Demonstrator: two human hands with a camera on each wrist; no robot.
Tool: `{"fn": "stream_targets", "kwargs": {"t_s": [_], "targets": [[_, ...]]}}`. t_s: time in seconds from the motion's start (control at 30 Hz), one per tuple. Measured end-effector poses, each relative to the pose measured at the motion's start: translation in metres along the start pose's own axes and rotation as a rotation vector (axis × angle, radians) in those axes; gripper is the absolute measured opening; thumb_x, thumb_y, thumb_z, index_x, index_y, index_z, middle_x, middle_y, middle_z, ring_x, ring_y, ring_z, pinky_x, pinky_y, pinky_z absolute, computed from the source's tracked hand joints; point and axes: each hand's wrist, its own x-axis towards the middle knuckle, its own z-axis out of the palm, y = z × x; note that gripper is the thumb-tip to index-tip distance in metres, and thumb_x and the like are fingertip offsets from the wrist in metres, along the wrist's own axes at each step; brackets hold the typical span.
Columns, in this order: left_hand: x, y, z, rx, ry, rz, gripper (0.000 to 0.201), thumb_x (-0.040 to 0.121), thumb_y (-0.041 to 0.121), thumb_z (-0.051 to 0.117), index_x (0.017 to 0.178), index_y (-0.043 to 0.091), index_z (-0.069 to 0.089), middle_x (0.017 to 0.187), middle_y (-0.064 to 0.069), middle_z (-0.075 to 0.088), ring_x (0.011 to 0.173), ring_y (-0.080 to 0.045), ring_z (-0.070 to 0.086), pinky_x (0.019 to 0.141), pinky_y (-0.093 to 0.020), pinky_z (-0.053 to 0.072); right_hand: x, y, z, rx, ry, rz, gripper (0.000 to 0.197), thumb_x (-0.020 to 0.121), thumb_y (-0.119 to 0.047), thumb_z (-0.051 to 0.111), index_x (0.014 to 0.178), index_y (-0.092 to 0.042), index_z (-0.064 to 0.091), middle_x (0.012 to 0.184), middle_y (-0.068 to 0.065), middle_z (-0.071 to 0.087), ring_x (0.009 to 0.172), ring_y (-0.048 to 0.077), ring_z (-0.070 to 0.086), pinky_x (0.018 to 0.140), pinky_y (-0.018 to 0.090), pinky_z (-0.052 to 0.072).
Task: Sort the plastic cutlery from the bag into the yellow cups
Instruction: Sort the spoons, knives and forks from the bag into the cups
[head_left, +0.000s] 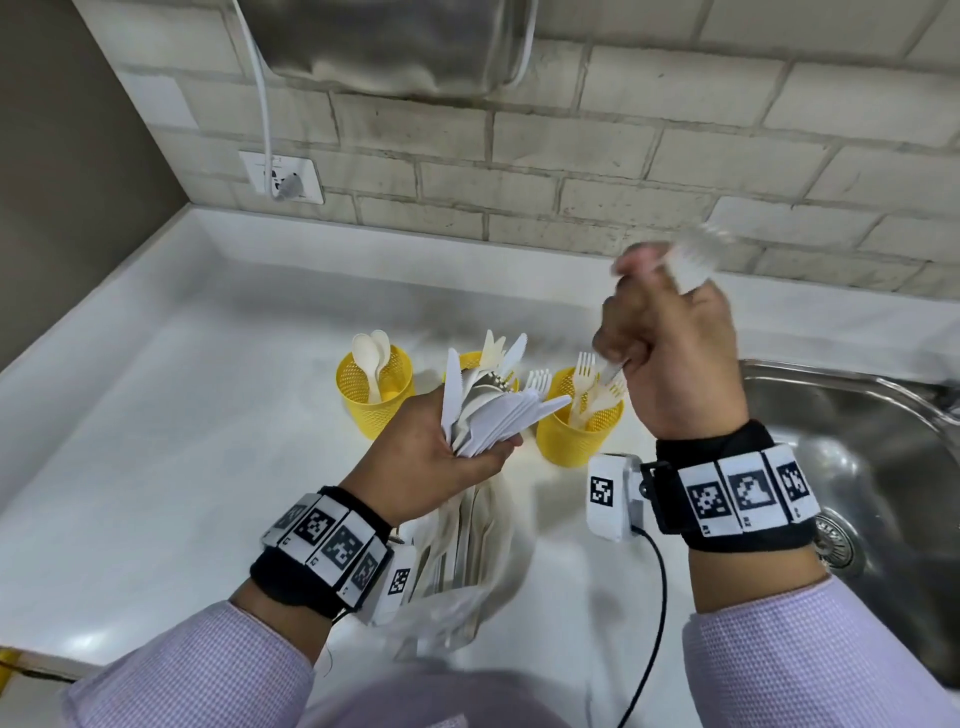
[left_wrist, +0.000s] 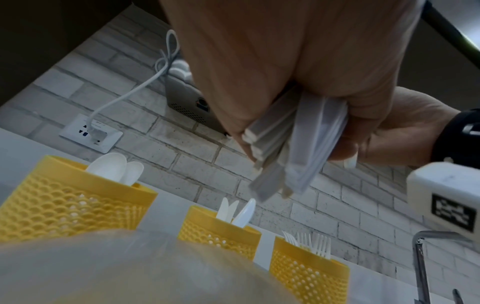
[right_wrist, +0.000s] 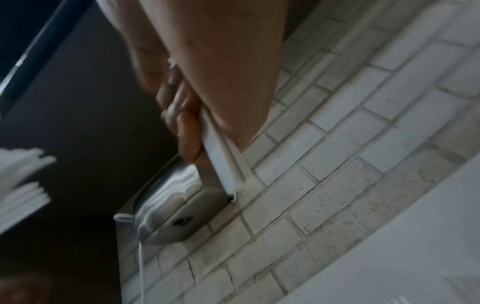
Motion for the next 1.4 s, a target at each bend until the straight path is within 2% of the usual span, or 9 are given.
{"fn": "stream_targets", "kwargs": {"t_s": [0.23, 0.4, 0.6, 0.67, 0.77, 0.97, 1.2, 1.3, 1.4], "targets": [[0.003, 0.0, 0.003, 0.044, -0.01, 0.023, 0.035, 0.086, 0.006, 0.079, 0.104, 0.033, 0.066, 0.089, 0.022, 0.072, 0.085, -0.003, 0.07, 0.076, -0.015, 0.05, -0.016, 0.01, 0.003, -0.438, -0.389, 0.164, 0.013, 0.09, 0.009, 0.064, 0.083, 0.004, 0.074, 0.066, -0.011, 0.07, 0.057, -0.002, 0.059, 0.058, 0.007, 0.04], [0.004, -0.007, 0.003, 0.093, -0.018, 0.007, 0.029, 0.088, 0.017, 0.079, 0.115, 0.019, 0.068, 0.094, 0.005, 0.075, 0.088, -0.017, 0.072, 0.078, -0.038, 0.058, -0.016, 0.009, 0.006, -0.485, -0.328, 0.117, 0.016, 0.084, 0.006, 0.065, 0.074, -0.002, 0.075, 0.071, 0.005, 0.074, 0.063, 0.005, 0.063, 0.064, 0.015, 0.046], [0.003, -0.009, 0.003, 0.104, -0.026, -0.024, 0.028, 0.088, 0.017, 0.079, 0.113, 0.025, 0.069, 0.092, 0.019, 0.073, 0.086, -0.004, 0.07, 0.075, -0.018, 0.05, -0.012, 0.003, 0.007, -0.406, -0.092, 0.024, 0.026, 0.095, 0.001, 0.056, 0.071, -0.007, 0.062, 0.05, -0.009, 0.052, 0.048, 0.01, 0.046, 0.054, 0.024, 0.038], [0.003, -0.009, 0.004, 0.093, -0.015, -0.029, 0.027, 0.088, 0.018, 0.08, 0.114, 0.022, 0.07, 0.094, 0.016, 0.075, 0.089, -0.005, 0.072, 0.077, -0.017, 0.052, -0.009, 0.005, 0.006, -0.323, -0.04, 0.062, 0.026, 0.096, -0.01, 0.055, 0.071, -0.008, 0.059, 0.054, 0.009, 0.033, 0.052, 0.031, 0.025, 0.052, 0.037, 0.024], [0.002, -0.008, 0.006, 0.065, 0.015, -0.032, 0.031, 0.088, 0.02, 0.08, 0.118, 0.02, 0.071, 0.1, 0.013, 0.077, 0.095, -0.009, 0.074, 0.084, -0.028, 0.058, -0.008, 0.011, 0.005, -0.126, -0.025, 0.179, 0.037, 0.106, -0.014, 0.049, 0.07, -0.017, 0.057, 0.06, 0.003, 0.023, 0.057, 0.023, 0.015, 0.055, 0.04, 0.016], [0.006, -0.018, 0.009, 0.071, 0.063, -0.059, 0.037, 0.089, 0.025, 0.077, 0.124, 0.03, 0.067, 0.106, 0.005, 0.078, 0.098, -0.02, 0.075, 0.087, -0.051, 0.059, -0.009, 0.016, 0.003, 0.05, -0.004, 0.391, 0.024, 0.107, -0.024, 0.049, 0.088, -0.01, 0.054, 0.057, -0.003, 0.028, 0.051, 0.013, 0.022, 0.053, 0.028, 0.026], [0.007, -0.015, 0.012, 0.135, 0.093, -0.028, 0.031, 0.086, 0.03, 0.07, 0.117, 0.025, 0.07, 0.094, 0.002, 0.076, 0.087, -0.023, 0.073, 0.079, -0.047, 0.058, -0.012, 0.02, 0.014, 0.042, -0.013, 0.328, 0.016, 0.092, 0.003, 0.066, 0.092, -0.009, 0.055, 0.064, -0.001, 0.057, 0.05, 0.011, 0.057, 0.047, 0.021, 0.046], [0.009, -0.013, 0.013, 0.158, 0.096, 0.004, 0.032, 0.088, 0.018, 0.074, 0.119, 0.025, 0.069, 0.096, 0.003, 0.076, 0.088, -0.02, 0.072, 0.079, -0.044, 0.057, -0.011, 0.023, 0.018, 0.012, -0.023, 0.414, 0.007, 0.097, -0.003, 0.062, 0.092, -0.006, 0.065, 0.067, 0.003, 0.065, 0.062, 0.02, 0.065, 0.058, 0.027, 0.053], [0.009, -0.012, 0.013, 0.162, 0.107, 0.005, 0.042, 0.089, 0.017, 0.075, 0.128, 0.026, 0.065, 0.1, 0.003, 0.076, 0.09, -0.02, 0.072, 0.08, -0.043, 0.057, -0.013, 0.022, 0.021, 0.035, -0.056, 0.508, 0.028, 0.104, -0.019, 0.053, 0.086, -0.004, 0.069, 0.066, 0.011, 0.065, 0.062, 0.024, 0.067, 0.062, 0.03, 0.056]]}}
